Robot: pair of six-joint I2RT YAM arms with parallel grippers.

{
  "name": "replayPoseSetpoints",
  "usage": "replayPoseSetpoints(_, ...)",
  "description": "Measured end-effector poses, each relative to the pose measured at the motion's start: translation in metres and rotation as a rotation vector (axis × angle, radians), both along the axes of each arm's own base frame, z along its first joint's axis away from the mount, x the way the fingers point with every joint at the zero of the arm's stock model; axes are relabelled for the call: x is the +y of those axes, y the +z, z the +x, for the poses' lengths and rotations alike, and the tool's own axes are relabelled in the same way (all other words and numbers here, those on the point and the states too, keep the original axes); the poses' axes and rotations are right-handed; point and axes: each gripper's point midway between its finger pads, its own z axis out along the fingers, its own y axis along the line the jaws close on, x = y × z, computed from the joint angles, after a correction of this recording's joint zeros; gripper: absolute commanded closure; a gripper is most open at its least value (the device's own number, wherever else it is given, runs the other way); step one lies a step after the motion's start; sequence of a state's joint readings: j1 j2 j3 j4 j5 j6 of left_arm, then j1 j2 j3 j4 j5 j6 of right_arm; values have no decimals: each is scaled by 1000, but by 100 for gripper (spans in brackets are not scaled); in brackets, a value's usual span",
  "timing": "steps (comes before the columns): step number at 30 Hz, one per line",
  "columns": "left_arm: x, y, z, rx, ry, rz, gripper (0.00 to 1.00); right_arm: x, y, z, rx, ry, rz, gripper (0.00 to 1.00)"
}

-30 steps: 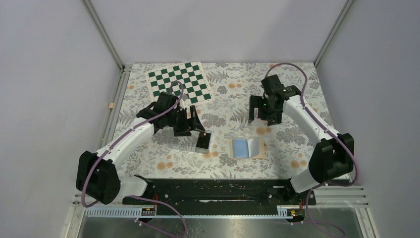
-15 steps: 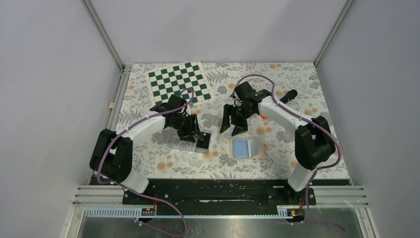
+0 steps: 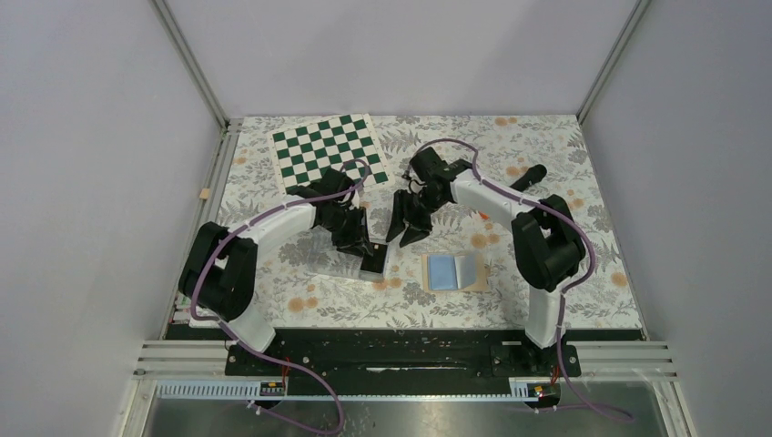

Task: Put the credit cards into the card holder
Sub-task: Pick up the credit card from the storage box.

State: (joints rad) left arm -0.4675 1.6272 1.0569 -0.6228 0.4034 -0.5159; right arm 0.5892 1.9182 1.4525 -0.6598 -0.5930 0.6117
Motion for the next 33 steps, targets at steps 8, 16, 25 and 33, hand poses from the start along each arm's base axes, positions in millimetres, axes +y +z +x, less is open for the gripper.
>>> replayPoseSetpoints(8,-3,-3,1,3,-19,21,85,9,-20,-8,52,34,-33,68)
replayPoseSetpoints(16,-7,-4,-3,0,-34,24,100,6,-27,-14,79,45,-55,81)
replayPoseSetpoints(25,-4,-3,0,-19,-21,43,67,9,-33,-20,107,62,-54,82)
replayPoseSetpoints(33,2,-1,5,-51,2,77,81,13,-30,-23,118,71,-28,78)
